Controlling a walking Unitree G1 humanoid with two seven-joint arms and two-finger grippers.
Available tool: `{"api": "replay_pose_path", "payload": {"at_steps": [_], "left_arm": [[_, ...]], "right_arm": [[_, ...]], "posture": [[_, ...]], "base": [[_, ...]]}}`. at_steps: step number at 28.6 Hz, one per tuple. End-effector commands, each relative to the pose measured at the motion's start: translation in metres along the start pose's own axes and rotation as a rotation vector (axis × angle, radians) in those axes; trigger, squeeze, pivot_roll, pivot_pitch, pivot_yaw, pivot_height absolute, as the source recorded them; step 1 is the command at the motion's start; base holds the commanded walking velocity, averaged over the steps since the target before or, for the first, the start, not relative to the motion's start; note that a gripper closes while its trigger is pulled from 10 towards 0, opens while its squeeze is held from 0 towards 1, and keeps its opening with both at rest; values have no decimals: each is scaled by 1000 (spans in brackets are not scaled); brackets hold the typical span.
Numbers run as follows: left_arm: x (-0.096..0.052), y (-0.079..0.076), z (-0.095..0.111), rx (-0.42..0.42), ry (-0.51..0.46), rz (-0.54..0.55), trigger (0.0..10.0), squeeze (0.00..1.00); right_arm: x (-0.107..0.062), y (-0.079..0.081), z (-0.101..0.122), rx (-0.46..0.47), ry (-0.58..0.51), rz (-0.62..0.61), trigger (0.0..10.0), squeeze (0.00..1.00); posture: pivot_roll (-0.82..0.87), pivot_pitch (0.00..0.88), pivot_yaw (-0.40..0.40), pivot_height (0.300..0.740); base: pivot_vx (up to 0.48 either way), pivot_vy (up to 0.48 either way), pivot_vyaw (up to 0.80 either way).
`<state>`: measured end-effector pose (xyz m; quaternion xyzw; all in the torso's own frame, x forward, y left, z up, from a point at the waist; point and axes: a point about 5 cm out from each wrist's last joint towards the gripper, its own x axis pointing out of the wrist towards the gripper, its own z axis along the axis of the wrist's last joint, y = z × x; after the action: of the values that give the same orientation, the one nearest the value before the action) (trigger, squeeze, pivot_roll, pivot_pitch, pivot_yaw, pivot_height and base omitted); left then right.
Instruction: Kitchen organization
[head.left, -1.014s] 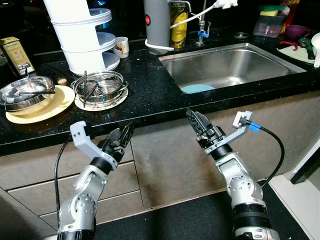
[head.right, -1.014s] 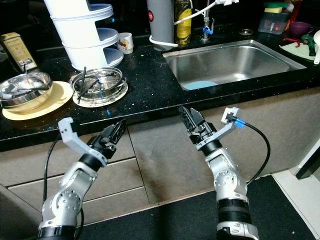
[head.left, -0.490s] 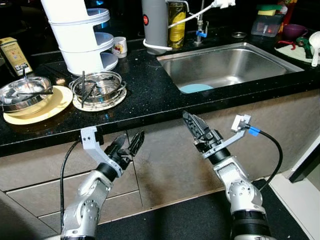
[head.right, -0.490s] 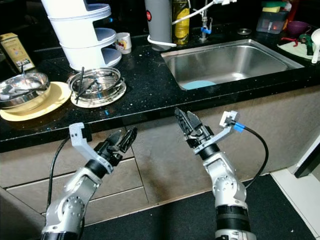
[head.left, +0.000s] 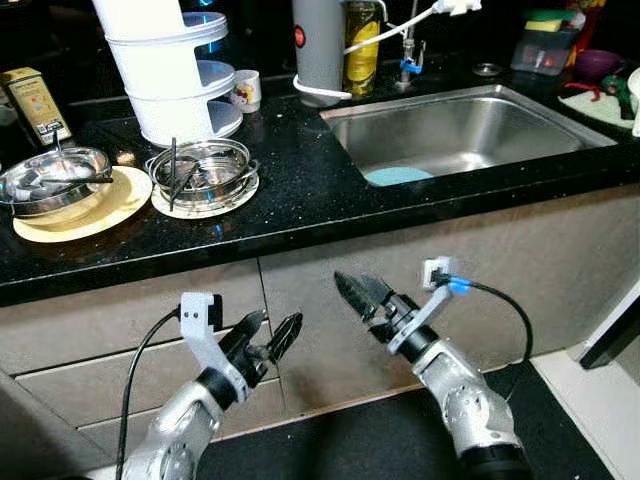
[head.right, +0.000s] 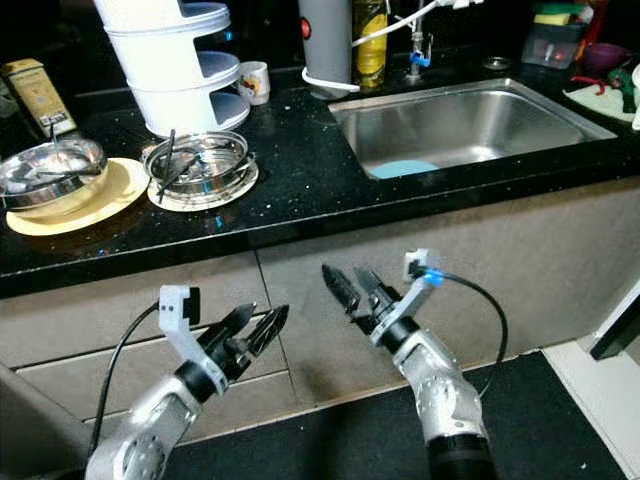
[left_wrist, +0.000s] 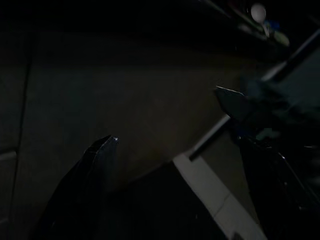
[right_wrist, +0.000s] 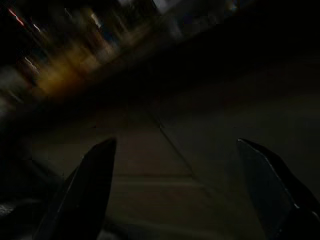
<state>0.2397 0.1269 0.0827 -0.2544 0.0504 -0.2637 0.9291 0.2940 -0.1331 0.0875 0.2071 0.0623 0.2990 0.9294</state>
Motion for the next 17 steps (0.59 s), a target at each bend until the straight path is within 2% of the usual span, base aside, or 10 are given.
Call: {"api": "replay_pose_path", "payload": {"at_steps": [1, 2, 5, 7, 9, 14, 17], "left_arm": [[-4, 0, -5, 4, 37, -7, 10000, 0], [-13, 4, -18, -40, 102, 41, 10000, 0], [-16, 6, -22, -53, 118, 61, 10000, 0], [-28, 22, -25, -148, 61, 247, 10000, 0], [-40, 32, -29, -189, 43, 378, 10000, 0], [-49, 31, -31, -165, 48, 402, 10000, 0], [-45, 32, -27, -236, 2, 326, 10000, 0]], "right_arm": [[-3, -1, -9, -50, 44, -32, 10000, 0], [-8, -12, -10, -38, 22, -143, 10000, 0], [-9, -15, -10, -27, 12, -180, 10000, 0], [-19, -27, -13, -85, 50, -334, 10000, 0], [-30, -30, -18, -147, 90, -421, 10000, 0], [-38, -27, -21, -203, 99, -450, 10000, 0], [-39, -30, -19, -167, 60, -456, 10000, 0]], "posture": [[-13, 0, 11, 740], [-15, 0, 8, 740], [-15, 0, 8, 740], [-19, 0, 6, 740], [-35, 0, 13, 740], [-57, 0, 30, 740], [-71, 0, 38, 740]], "base": [[0, 0, 0], [0, 0, 0], [0, 0, 0], [0, 0, 0], [0, 0, 0], [0, 0, 0], [0, 0, 0]]}}
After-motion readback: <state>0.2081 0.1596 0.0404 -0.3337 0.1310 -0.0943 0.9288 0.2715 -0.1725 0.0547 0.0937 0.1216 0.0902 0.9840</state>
